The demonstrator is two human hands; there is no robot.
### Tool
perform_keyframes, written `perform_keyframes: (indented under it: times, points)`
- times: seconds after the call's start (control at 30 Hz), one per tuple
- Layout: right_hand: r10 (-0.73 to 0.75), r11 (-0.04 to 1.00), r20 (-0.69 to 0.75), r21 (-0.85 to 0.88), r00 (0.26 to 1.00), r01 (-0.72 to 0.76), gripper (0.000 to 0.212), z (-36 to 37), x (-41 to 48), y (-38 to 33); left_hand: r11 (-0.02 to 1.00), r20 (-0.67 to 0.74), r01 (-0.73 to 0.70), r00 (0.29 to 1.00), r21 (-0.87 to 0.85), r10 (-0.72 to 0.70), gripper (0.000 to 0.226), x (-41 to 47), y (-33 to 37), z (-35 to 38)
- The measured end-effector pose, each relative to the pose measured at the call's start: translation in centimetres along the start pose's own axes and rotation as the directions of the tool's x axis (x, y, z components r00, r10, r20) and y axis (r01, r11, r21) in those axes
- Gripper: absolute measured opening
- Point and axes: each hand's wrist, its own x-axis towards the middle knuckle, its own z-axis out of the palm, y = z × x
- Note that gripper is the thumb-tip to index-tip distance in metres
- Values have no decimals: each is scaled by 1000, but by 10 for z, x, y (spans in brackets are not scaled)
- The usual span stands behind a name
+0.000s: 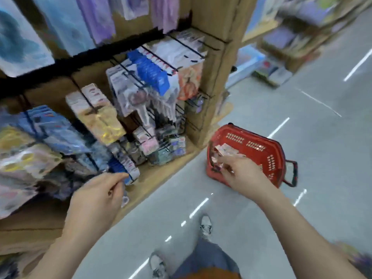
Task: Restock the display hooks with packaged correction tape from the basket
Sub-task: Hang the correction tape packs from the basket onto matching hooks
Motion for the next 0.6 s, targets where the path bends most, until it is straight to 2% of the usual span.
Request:
perform_keyframes:
  times: [0.13, 0.27, 0.37, 0.5, 0.6]
  points:
    - [248, 964, -4, 101, 969, -247, 40, -6, -30, 106, 982, 153, -190, 970, -13, 189, 17, 27, 67, 62]
    - [407, 895, -10, 204, 913, -397, 44, -11, -51, 207, 951, 336, -309, 893, -28, 300, 46, 63, 138, 135]
    - [514, 823, -3, 281, 858, -493, 45, -17, -56, 270, 938, 434, -344, 841, -32, 324, 48, 92, 188, 197]
    - [641, 677, 67, 420, 765, -604, 51, -12, -43, 335, 948, 519, -314, 803, -48, 293, 40, 128, 241, 272]
    - [687, 592, 103, 494, 719, -637, 53, -1, -17, 369, 951, 568, -304, 772, -64, 285, 40, 154, 263, 324]
